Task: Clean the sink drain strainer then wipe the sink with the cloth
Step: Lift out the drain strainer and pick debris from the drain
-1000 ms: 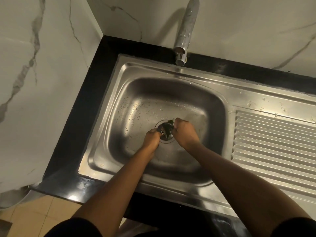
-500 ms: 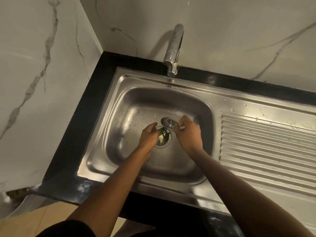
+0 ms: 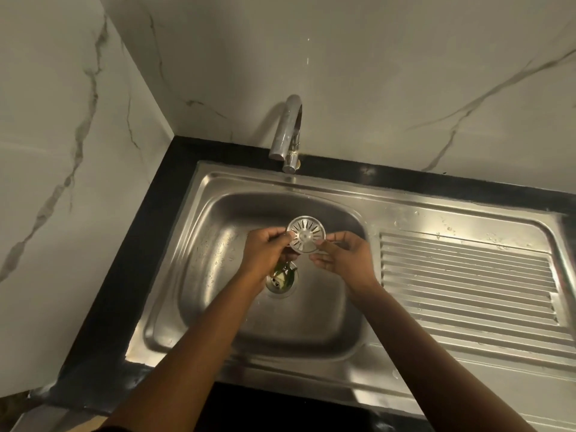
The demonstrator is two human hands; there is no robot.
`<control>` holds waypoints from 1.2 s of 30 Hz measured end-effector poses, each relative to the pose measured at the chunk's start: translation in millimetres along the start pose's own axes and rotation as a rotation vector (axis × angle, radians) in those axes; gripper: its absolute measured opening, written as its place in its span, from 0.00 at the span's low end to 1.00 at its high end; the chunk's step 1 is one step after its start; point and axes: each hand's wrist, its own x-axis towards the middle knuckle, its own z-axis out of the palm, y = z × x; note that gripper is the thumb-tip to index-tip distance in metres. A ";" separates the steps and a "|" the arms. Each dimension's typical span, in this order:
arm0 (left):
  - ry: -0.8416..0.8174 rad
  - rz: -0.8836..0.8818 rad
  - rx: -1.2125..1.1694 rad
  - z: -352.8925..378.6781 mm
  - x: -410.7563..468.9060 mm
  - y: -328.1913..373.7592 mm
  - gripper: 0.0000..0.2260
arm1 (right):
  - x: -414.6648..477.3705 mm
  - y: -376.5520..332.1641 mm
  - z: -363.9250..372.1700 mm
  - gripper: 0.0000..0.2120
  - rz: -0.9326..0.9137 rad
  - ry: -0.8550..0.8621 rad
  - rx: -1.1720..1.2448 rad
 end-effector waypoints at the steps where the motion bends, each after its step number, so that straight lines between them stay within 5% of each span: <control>1: -0.016 -0.004 -0.024 4.8 2.4 6.8 0.08 | 5.1 -4.7 -3.2 0.07 -0.011 0.007 0.010; 12: 0.018 -0.046 -0.150 72.6 68.6 57.6 0.07 | 85.2 -61.0 -27.9 0.04 -0.065 0.161 -0.049; 20: 0.041 0.033 0.111 121.5 131.6 62.5 0.11 | 130.9 -86.0 -42.4 0.07 -0.052 0.343 -0.111; 25: 0.051 0.032 0.126 137.2 148.0 65.7 0.07 | 148.1 -87.4 -47.3 0.11 -0.011 0.400 -0.157; 28: 0.065 0.049 0.128 141.4 152.8 66.7 0.12 | 154.7 -85.5 -50.1 0.11 0.008 0.406 -0.157; 36: 0.053 0.088 0.175 130.4 144.7 68.7 0.04 | 148.3 -84.6 -50.3 0.12 -0.046 0.404 -0.078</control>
